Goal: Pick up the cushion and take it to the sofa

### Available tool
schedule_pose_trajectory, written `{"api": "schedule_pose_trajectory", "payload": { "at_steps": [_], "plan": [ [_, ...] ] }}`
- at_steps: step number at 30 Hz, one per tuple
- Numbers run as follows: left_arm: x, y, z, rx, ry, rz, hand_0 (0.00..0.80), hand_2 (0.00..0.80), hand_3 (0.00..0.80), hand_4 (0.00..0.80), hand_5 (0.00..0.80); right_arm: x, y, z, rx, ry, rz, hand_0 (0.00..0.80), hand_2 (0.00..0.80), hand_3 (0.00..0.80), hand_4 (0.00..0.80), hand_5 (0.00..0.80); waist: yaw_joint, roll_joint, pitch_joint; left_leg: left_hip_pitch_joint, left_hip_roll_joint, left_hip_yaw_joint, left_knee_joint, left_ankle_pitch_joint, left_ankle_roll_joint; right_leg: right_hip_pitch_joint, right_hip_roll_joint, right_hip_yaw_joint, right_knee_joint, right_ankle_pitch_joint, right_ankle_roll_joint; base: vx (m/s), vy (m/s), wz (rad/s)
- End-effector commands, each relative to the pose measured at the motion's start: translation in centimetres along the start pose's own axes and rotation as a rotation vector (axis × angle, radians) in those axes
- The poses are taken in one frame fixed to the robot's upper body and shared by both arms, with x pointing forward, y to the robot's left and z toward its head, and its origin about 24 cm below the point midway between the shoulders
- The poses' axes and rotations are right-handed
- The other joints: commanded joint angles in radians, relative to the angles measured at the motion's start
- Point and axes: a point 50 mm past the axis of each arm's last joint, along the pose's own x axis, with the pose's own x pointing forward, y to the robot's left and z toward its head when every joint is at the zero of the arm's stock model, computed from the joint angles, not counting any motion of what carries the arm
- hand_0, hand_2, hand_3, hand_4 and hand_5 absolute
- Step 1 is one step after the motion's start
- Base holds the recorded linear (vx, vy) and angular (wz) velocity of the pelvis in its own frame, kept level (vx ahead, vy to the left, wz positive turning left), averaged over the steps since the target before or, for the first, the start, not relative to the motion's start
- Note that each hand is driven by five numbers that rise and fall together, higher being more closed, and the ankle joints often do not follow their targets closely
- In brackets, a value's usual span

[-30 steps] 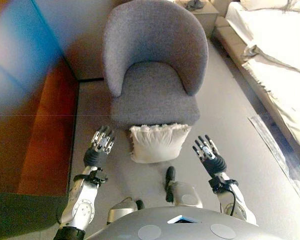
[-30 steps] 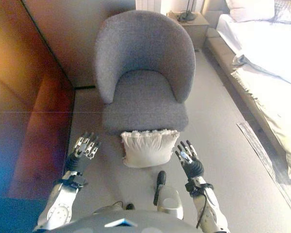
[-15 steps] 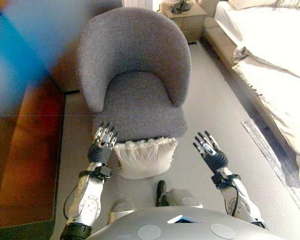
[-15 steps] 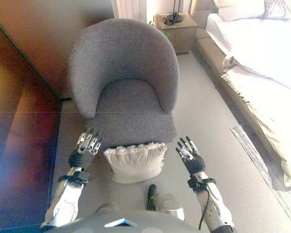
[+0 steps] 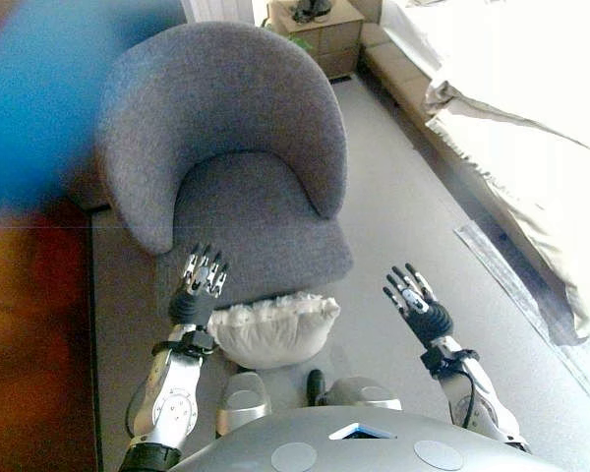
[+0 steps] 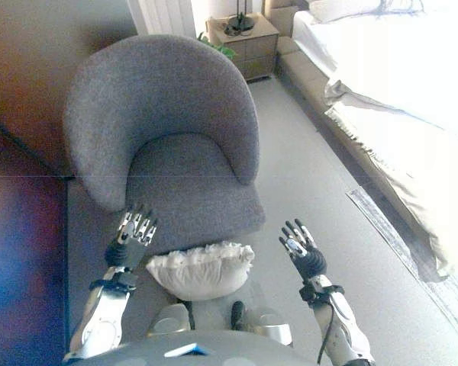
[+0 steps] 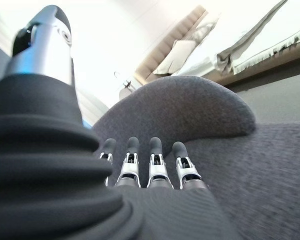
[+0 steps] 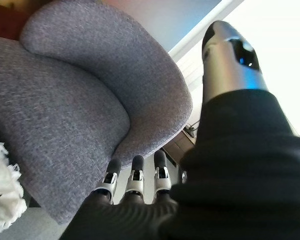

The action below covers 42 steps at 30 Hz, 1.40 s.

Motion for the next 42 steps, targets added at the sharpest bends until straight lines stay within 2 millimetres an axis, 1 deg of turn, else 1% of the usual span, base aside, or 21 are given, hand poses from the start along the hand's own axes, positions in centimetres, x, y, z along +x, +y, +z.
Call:
{"api": "schedule_pose_trajectory", "payload": {
  "at_steps": [1, 4, 8, 11, 13, 14, 15, 16, 18, 19, 21, 23, 26, 29, 32, 35, 37, 39, 40, 41, 42],
  "plan": [
    [0.6, -1.2, 3.1, 0.028, -0.123, -0.083, 0.0, 0.0, 0.0, 0.0, 0.0, 0.8, 1.8, 2.1, 0.029, -0.135, 0.086, 0.0, 0.0, 0.0, 0.0, 0.0, 0.002, -0.071, -0.02, -0.061, -0.025, 0.052, 0.152, -0.067, 0.026, 0.08, -0.183, 0.008, -0.034, 0.014, 0.171, 0.072, 0.146, -0.05],
    [0.9, -1.5, 2.8, 0.047, -0.102, -0.097, 0.0, 0.0, 0.0, 0.0, 0.0, 1.0, 2.1, 2.1, 0.053, -0.151, 0.07, 0.0, 0.0, 0.0, 0.0, 0.0, -0.008, -0.068, -0.027, -0.035, -0.047, 0.082, 0.128, -0.12, 0.045, 0.076, -0.211, 0.001, -0.028, 0.021, 0.195, 0.075, 0.167, 0.09],
    [0.5, -1.6, 2.6, 0.07, -0.077, -0.113, 0.0, 0.0, 0.0, 0.0, 0.0, 1.3, 2.6, 1.9, 0.064, -0.154, 0.073, 0.0, 0.0, 0.0, 0.0, 0.0, 0.002, -0.067, -0.03, -0.006, -0.082, 0.085, 0.097, -0.162, 0.07, 0.073, -0.244, -0.007, -0.022, 0.045, 0.219, 0.073, 0.154, 0.1],
    [0.2, -1.4, 2.6, 0.102, -0.058, -0.113, 0.0, 0.0, 0.0, 0.0, 0.0, 1.7, 3.0, 1.8, 0.067, -0.16, 0.086, 0.0, 0.0, 0.0, 0.0, 0.0, 0.024, -0.064, -0.028, 0.014, -0.11, 0.071, 0.054, -0.165, 0.091, 0.044, -0.291, -0.036, 0.032, 0.105, 0.227, 0.012, 0.121, 0.01],
    [0.2, -1.2, 2.8, 0.147, -0.048, -0.123, 0.0, 0.0, 0.0, 0.0, 0.0, 1.9, 3.4, 1.5, 0.056, -0.164, 0.103, 0.0, 0.0, 0.0, 0.0, 0.0, 0.039, -0.056, -0.023, 0.026, -0.121, 0.074, 0.026, -0.161, 0.11, -0.01, -0.343, -0.069, 0.155, 0.177, 0.229, 0.004, 0.118, -0.12],
    [0.1, -1.2, 2.8, 0.163, -0.046, -0.12, 0.0, 0.0, 0.0, 0.0, 0.0, 1.9, 3.6, 1.4, 0.048, -0.161, 0.106, 0.0, 0.0, 0.0, 0.0, 0.0, 0.042, -0.052, -0.019, 0.033, -0.124, 0.072, 0.02, -0.16, 0.114, -0.031, -0.352, -0.073, 0.188, 0.193, 0.228, 0.02, 0.087, -0.23],
    [0.2, -1.0, 3.0, 0.178, -0.048, -0.112, 0.0, 0.0, 0.0, 0.0, 0.0, 2.0, 3.6, 1.2, 0.039, -0.155, 0.108, 0.0, 0.0, 0.0, 0.0, 0.0, 0.045, -0.048, -0.015, 0.041, -0.126, 0.073, 0.015, -0.159, 0.114, -0.05, -0.362, -0.084, 0.198, 0.212, 0.225, 0.035, 0.004, -0.11],
    [0.2, -0.8, 3.2, 0.201, -0.054, -0.089, 0.0, 0.0, 0.0, 0.0, 0.0, 2.0, 3.7, 1.1, 0.023, -0.143, 0.114, 0.0, 0.0, 0.0, 0.0, 0.0, 0.045, -0.05, -0.011, 0.053, -0.124, 0.08, 0.015, -0.16, 0.106, -0.059, -0.369, -0.104, 0.15, 0.223, 0.224, 0.034, -0.074, -0.08],
    [0.3, -0.5, 3.6, 0.24, -0.073, -0.062, 0.0, 0.0, 0.0, 0.0, 0.0, 2.3, 4.0, 1.1, 0.002, -0.133, 0.131, 0.0, 0.0, 0.0, 0.0, 0.0, 0.043, -0.054, -0.007, 0.066, -0.118, 0.088, 0.021, -0.177, 0.095, -0.071, -0.356, -0.122, 0.049, 0.217, 0.229, 0.041, -0.145, -0.09],
    [0.5, -0.2, 4.0, 0.271, -0.081, -0.045, 0.0, 0.0, 0.0, 0.0, 0.0, 2.5, 3.8, 1.1, -0.04, -0.126, 0.118, 0.0, 0.0, 0.0, 0.0, 0.0, 0.04, -0.058, -0.007, 0.069, -0.112, 0.083, 0.026, -0.185, 0.088, -0.084, -0.337, -0.11, 0.018, 0.209, 0.238, 0.052, -0.144, -0.13],
    [0.8, 0.2, 4.2, 0.28, -0.079, -0.02, 0.0, 0.0, 0.0, 0.0, 0.0, 3.1, 3.7, 1.6, -0.108, -0.118, 0.117, 0.0, 0.0, 0.0, 0.0, 0.0, 0.048, -0.058, -0.01, 0.065, -0.098, 0.071, 0.032, -0.176, 0.074, -0.053, -0.319, -0.112, -0.029, 0.184, 0.239, 0.035, -0.134, -0.01],
    [0.9, 0.2, 4.1, 0.274, -0.069, -0.012, 0.0, 0.0, 0.0, 0.0, 0.0, 3.6, 3.4, 2.2, -0.124, -0.111, 0.125, 0.0, 0.0, 0.0, 0.0, 0.0, 0.067, -0.066, -0.02, 0.057, -0.082, 0.064, 0.026, -0.15, 0.05, 0.002, -0.298, -0.135, -0.078, 0.162, 0.241, 0.031, -0.119, 0.05],
    [0.6, 0.6, 3.4, 0.276, -0.044, 0.016, 0.0, 0.0, 0.0, 0.0, 0.0, 4.3, 3.1, 2.7, -0.144, -0.119, 0.102, 0.0, 0.0, 0.0, 0.0, 0.0, 0.088, -0.068, -0.041, 0.071, -0.073, 0.058, -0.022, -0.125, 0.037, 0.052, -0.275, -0.155, -0.132, 0.143, 0.244, 0.04, -0.071, -0.04],
    [0.9, 0.6, 2.9, 0.284, -0.027, 0.017, 0.0, 0.0, 0.0, 0.0, 0.0, 4.6, 2.9, 3.1, -0.28, -0.153, 0.047, 0.0, 0.0, 0.0, 0.0, 0.0, 0.104, -0.059, -0.054, 0.086, -0.059, 0.059, -0.092, -0.09, 0.026, 0.078, -0.257, -0.188, -0.173, 0.142, 0.237, -0.017, -0.039, 0.04],
    [1.4, 0.1, 2.7, 0.295, -0.023, -0.004, 0.0, 0.0, 0.0, 0.0, 0.0, 4.8, 3.0, 3.6, -0.312, -0.182, 0.044, 0.0, 0.0, 0.0, 0.0, 0.0, 0.107, -0.05, -0.059, 0.094, -0.051, 0.066, -0.151, -0.058, 0.016, 0.084, -0.241, -0.212, -0.196, 0.144, 0.232, -0.043, -0.021, 0.12],
    [2.4, -0.6, 2.6, 0.295, -0.021, -0.042, 0.0, 0.0, 0.0, 0.0, 0.0, 5.0, 3.3, 4.1, -0.323, -0.213, 0.049, 0.0, 0.0, 0.0, 0.0, 0.0, 0.103, -0.041, -0.058, 0.086, -0.052, 0.066, -0.179, -0.04, 0.009, 0.082, -0.228, -0.223, -0.218, 0.148, 0.225, -0.07, 0.006, 0.04],
    [2.7, -1.1, 2.5, 0.249, -0.01, -0.09, 0.0, 0.0, 0.0, 0.0, 0.0, 5.3, 3.9, 4.3, -0.253, -0.21, 0.097, 0.0, 0.0, 0.0, 0.0, 0.0, 0.099, -0.037, -0.058, 0.09, -0.056, 0.067, -0.181, -0.041, 0.011, 0.084, -0.23, -0.223, -0.223, 0.151, 0.226, -0.019, 0.023, 0.13],
    [2.6, -1.7, 2.0, 0.084, 0.037, -0.195, 0.0, 0.0, 0.0, 0.0, 0.0, 5.2, 5.0, 4.0, -0.04, -0.182, 0.252, 0.0, 0.0, 0.0, 0.0, 0.0, 0.097, -0.032, -0.055, 0.101, -0.057, 0.074, -0.177, -0.046, 0.016, 0.094, -0.233, -0.222, -0.22, 0.148, 0.227, 0.019, 0.008, 0.09],
    [2.6, -2.3, 1.3, -0.058, 0.079, -0.281, 0.0, 0.0, 0.0, 0.0, 0.0, 5.1, 5.9, 3.4, 0.099, -0.157, 0.365, 0.0, 0.0, 0.0, 0.0, 0.0, 0.095, -0.031, -0.056, 0.105, -0.056, 0.079, -0.177, -0.048, 0.018, 0.096, -0.234, -0.221, -0.221, 0.146, 0.226, 0.022, 0.006, 0.05],
    [2.4, -3.5, 0.2, -0.29, 0.142, -0.413, 0.0, 0.0, 0.0, 0.0, 0.0, 5.0, 7.0, 2.7, 0.26, -0.134, 0.524, 0.0, 0.0, 0.0, 0.0, 0.0, 0.095, -0.028, -0.058, 0.108, -0.055, 0.084, -0.177, -0.05, 0.02, 0.099, -0.235, -0.222, -0.222, 0.145, 0.225, 0.02, 0.006, 0.04],
    [2.2, -4.2, -0.2, -0.419, 0.168, -0.487, 0.0, 0.0, 0.0, 0.0, 0.0, 4.9, 7.5, 2.5, 0.344, -0.13, 0.607, 0.0, 0.0, 0.0, 0.0, 0.0, 0.095, -0.026, -0.057, 0.11, -0.055, 0.087, -0.177, -0.051, 0.02, 0.101, -0.236, -0.223, -0.222, 0.144, 0.225, 0.031, 0.006, 0.02]
  ]
}}
